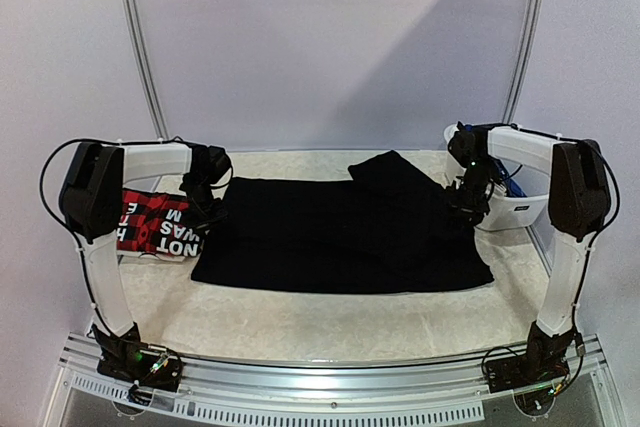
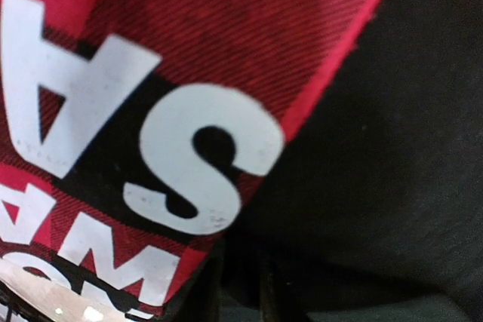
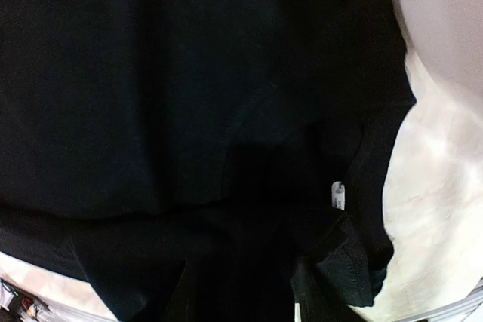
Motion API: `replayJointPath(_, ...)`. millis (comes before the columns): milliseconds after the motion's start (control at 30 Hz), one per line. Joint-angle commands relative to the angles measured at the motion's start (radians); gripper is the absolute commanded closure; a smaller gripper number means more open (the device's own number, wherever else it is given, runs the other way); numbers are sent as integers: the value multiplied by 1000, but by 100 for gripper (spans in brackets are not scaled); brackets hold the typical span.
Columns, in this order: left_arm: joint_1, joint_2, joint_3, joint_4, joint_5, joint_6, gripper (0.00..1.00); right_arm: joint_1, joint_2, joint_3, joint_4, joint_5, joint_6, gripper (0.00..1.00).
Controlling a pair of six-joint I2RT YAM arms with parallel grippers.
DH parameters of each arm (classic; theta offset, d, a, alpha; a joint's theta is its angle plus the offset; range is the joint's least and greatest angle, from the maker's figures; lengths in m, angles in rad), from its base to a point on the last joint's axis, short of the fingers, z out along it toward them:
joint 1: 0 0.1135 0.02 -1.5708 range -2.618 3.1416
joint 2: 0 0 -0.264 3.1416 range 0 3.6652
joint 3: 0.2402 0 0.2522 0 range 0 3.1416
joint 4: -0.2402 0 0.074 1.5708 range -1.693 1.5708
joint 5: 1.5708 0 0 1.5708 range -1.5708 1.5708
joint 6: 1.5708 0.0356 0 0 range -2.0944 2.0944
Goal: Fold and stack the mixed laundry pile
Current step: Fold the flattened T-shirt at the center of the board.
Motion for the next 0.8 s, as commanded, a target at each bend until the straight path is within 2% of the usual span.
replayJointPath(0,12,-58,17,41,4,-56,76,-27,10,87,-17,31,5,49)
replayJointPath(200,5,-138,-7,99,13,-85,55,-27,-5,181,-34,-4,-8,35)
replayJointPath(333,-9,-187,-36,135,6,-81,38,-27,-34,213,-36,-14,-24,31)
replayJointPath(433,-26,-230,-68,166,-12,-59,31,-27,-78,193,-36,-8,-33,30)
replayJointPath(600,-68,-291,-121,166,-57,5,27,-27,-221,37,34,-25,-36,29)
replayJointPath(767,-149,-326,-166,186,-74,101,30,-25,-394,-240,179,-175,-29,35)
